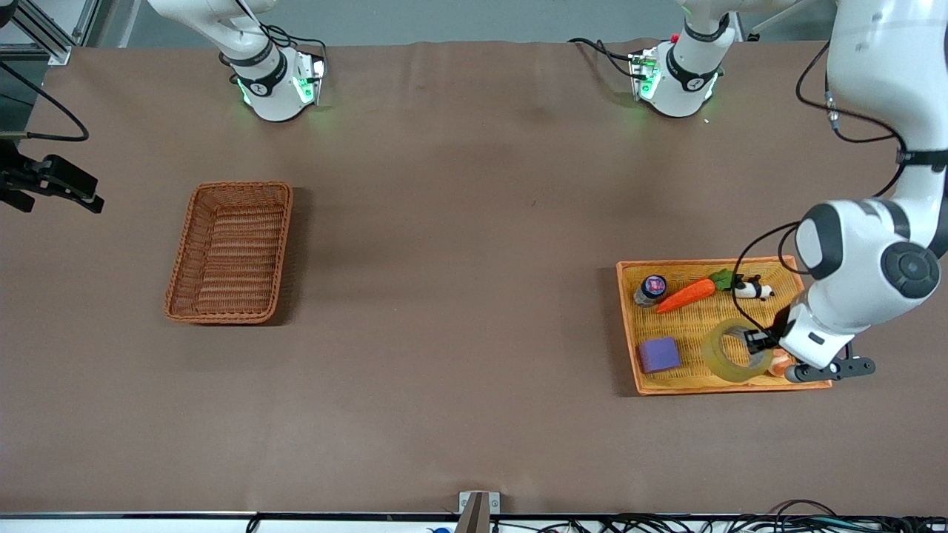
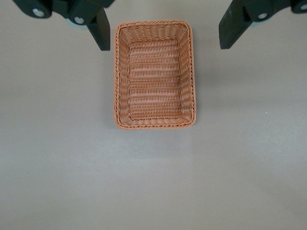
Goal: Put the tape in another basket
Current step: 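Grasp the tape roll with the left gripper and lift it, then carry the tape roll with the left gripper toward the table middle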
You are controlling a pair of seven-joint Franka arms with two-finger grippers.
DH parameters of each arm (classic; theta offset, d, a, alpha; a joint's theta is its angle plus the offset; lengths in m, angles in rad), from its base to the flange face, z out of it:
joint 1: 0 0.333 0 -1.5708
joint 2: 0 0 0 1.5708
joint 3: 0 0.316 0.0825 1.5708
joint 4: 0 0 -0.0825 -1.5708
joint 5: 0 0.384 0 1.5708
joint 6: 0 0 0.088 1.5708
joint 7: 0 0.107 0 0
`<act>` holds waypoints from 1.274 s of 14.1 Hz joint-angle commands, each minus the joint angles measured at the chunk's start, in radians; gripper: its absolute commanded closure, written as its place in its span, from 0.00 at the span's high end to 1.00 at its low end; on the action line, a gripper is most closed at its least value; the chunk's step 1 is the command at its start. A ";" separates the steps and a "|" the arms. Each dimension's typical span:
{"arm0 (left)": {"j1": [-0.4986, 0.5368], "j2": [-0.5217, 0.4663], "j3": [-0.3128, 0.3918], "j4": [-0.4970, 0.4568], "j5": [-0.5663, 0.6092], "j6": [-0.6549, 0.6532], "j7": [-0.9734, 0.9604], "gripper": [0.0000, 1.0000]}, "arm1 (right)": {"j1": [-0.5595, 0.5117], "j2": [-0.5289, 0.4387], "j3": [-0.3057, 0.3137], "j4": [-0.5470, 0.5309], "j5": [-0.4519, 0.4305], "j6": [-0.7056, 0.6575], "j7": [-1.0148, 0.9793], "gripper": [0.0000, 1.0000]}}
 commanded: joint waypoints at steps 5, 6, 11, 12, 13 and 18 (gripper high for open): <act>-0.012 -0.043 -0.324 0.150 0.022 -0.267 -0.202 0.01 | -0.008 -0.013 0.008 -0.008 0.010 -0.005 0.012 1.00; -0.022 -0.015 -0.362 0.194 0.022 -0.273 -0.252 0.01 | -0.008 -0.013 0.008 -0.008 0.010 -0.006 0.012 1.00; -0.216 0.157 -0.415 0.372 0.073 -0.275 -0.481 0.00 | -0.008 -0.013 0.008 -0.008 0.010 -0.002 0.012 1.00; -0.286 0.194 -0.403 0.407 0.118 -0.273 -0.506 0.00 | -0.008 -0.013 0.008 -0.008 0.012 -0.005 0.012 1.00; -0.368 0.250 -0.377 0.464 0.161 -0.273 -0.547 0.00 | -0.008 -0.015 0.008 -0.008 0.012 -0.005 0.012 1.00; -0.650 0.402 -0.214 0.547 0.183 -0.233 -0.600 0.02 | -0.006 -0.013 0.008 -0.008 0.010 0.000 0.012 1.00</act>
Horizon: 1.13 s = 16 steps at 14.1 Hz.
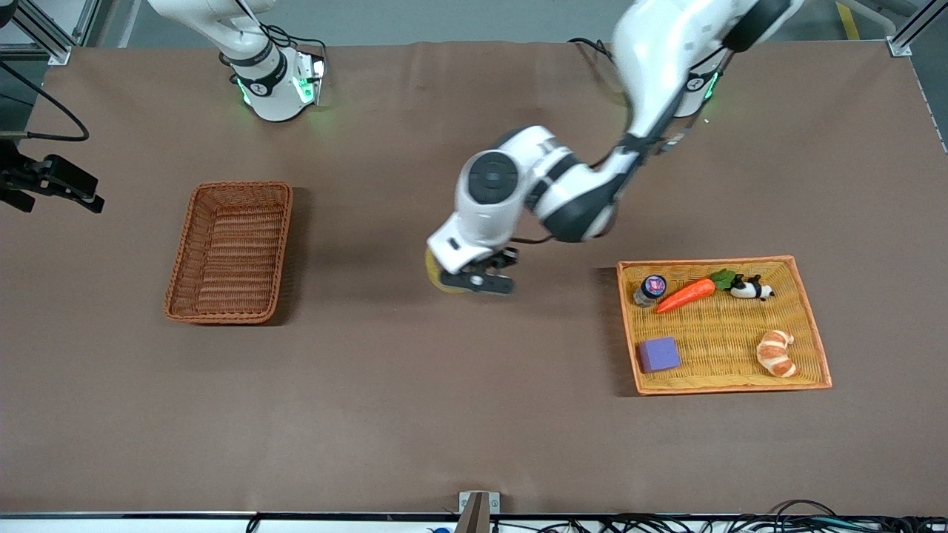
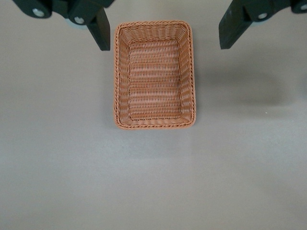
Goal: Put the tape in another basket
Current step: 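Carry the tape roll with the left gripper toward the table middle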
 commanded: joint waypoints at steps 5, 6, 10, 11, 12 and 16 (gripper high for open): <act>-0.134 0.276 0.040 0.270 0.014 0.107 -0.012 0.05 | -0.003 -0.013 0.007 -0.007 0.010 0.006 0.012 1.00; -0.135 0.291 0.040 0.289 0.008 0.125 -0.020 0.05 | -0.005 -0.013 0.007 -0.007 0.010 0.005 0.012 1.00; -0.134 0.308 0.046 0.283 0.007 0.185 -0.018 0.30 | 0.000 -0.013 0.007 -0.007 0.010 -0.003 0.012 1.00; -0.131 0.308 0.046 0.274 0.007 0.185 -0.017 0.42 | 0.000 -0.013 0.007 -0.007 0.010 0.000 0.012 1.00; -0.129 0.305 0.048 0.271 0.005 0.185 -0.018 0.66 | -0.003 -0.013 0.007 -0.007 0.010 0.002 0.012 1.00; -0.106 0.230 0.048 0.269 0.005 0.079 -0.021 1.00 | -0.002 -0.013 0.007 -0.008 0.010 -0.006 0.012 1.00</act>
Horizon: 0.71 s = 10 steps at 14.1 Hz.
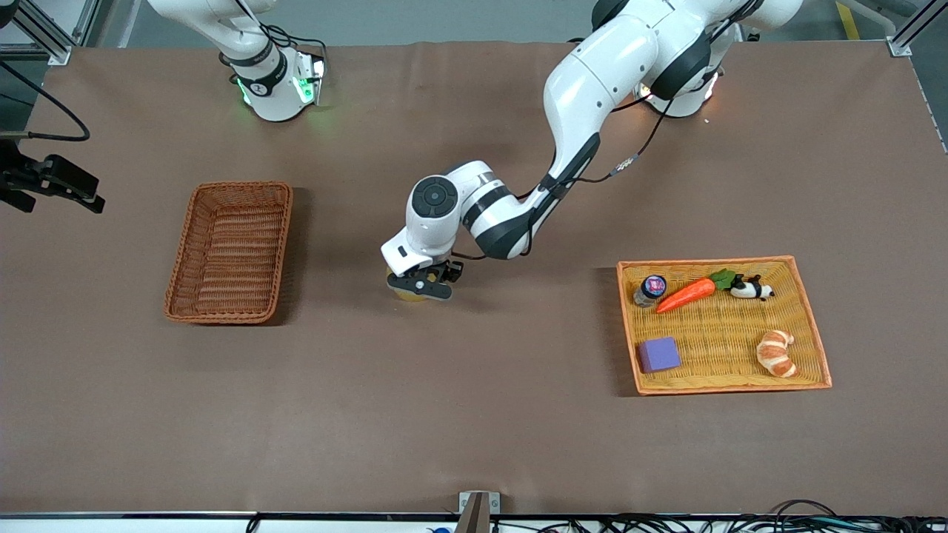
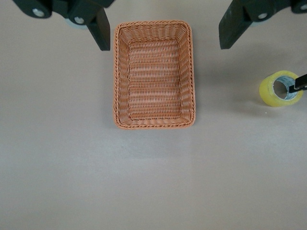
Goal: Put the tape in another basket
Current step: 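Carry the tape roll with the left gripper toward the table middle, then set the tape roll on the table and open the left gripper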
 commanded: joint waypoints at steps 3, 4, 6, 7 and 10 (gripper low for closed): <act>0.033 -0.188 0.013 -0.001 0.020 -0.358 0.000 1.00 | 0.000 -0.013 0.005 -0.008 0.010 0.000 0.012 1.00; 0.056 -0.225 0.023 -0.004 0.021 -0.398 0.004 1.00 | -0.002 -0.013 0.005 -0.008 0.010 0.002 0.012 1.00; 0.147 -0.296 0.016 -0.021 0.018 -0.423 0.053 1.00 | -0.003 -0.013 0.005 -0.008 0.010 -0.001 0.012 1.00; 0.190 -0.339 0.013 -0.037 0.006 -0.435 0.094 1.00 | -0.002 -0.013 0.005 -0.008 0.010 -0.006 0.012 1.00; 0.307 -0.474 0.013 -0.145 0.006 -0.463 0.124 1.00 | -0.002 -0.013 0.005 -0.008 0.010 -0.003 0.012 1.00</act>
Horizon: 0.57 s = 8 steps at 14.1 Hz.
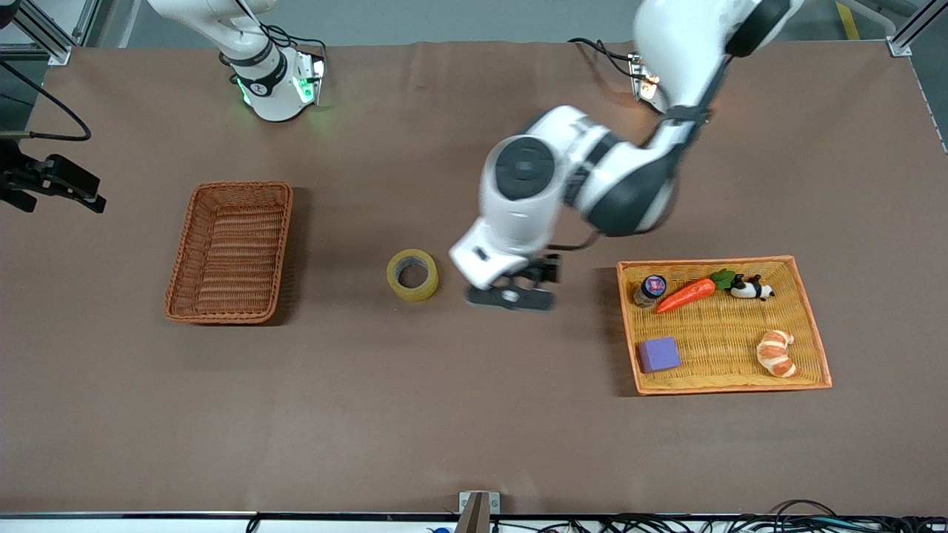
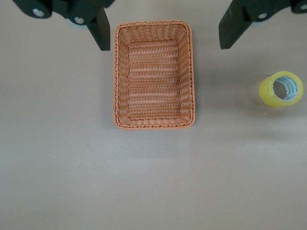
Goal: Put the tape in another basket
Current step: 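Set the tape roll on the table and open the left gripper, then retract the left gripper while the right gripper reaches toward the tape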
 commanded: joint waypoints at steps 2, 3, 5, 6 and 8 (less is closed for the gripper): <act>0.179 -0.179 -0.033 -0.190 -0.001 0.007 0.064 1.00 | 0.001 -0.012 0.005 -0.010 0.019 0.004 0.012 1.00; 0.251 -0.198 -0.071 -0.196 -0.003 0.007 0.118 1.00 | 0.033 -0.013 0.004 -0.010 0.018 0.005 0.012 1.00; 0.338 -0.225 -0.102 -0.202 -0.018 0.007 0.206 1.00 | 0.067 -0.007 0.004 -0.020 0.018 0.015 0.021 1.00; 0.355 -0.247 -0.090 -0.213 -0.026 0.007 0.236 1.00 | 0.089 0.002 0.004 -0.024 0.018 0.025 0.050 1.00; 0.362 -0.305 -0.011 -0.259 -0.030 0.009 0.278 1.00 | 0.167 0.040 0.004 -0.033 0.018 0.051 0.188 1.00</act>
